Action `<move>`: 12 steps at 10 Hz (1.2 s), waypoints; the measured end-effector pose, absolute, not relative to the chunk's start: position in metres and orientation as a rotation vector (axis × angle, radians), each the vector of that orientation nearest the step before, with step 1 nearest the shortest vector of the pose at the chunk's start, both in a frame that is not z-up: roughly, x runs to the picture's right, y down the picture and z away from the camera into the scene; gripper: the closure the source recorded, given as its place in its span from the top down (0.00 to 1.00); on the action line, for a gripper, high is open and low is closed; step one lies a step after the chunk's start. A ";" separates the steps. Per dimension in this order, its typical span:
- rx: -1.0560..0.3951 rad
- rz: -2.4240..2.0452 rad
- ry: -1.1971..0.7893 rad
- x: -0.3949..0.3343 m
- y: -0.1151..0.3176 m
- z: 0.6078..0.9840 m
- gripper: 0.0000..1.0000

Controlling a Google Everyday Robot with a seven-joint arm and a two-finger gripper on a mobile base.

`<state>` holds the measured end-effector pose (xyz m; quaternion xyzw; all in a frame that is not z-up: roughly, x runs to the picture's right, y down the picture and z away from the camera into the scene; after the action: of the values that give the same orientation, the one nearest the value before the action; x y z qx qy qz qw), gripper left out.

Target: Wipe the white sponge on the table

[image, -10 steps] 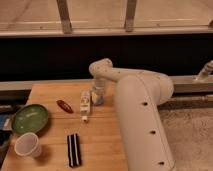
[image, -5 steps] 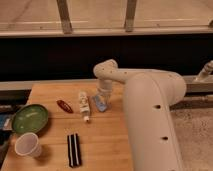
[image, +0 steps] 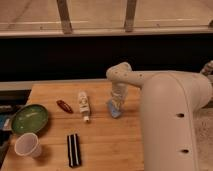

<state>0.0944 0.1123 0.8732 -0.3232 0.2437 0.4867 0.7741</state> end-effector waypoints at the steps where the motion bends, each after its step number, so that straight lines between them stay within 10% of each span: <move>1: -0.696 1.064 0.551 0.102 0.109 0.876 0.00; 12: -0.747 0.808 0.389 -0.008 0.040 0.932 0.00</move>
<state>-0.0084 0.0403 0.9315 -0.3527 0.1835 0.3815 0.8345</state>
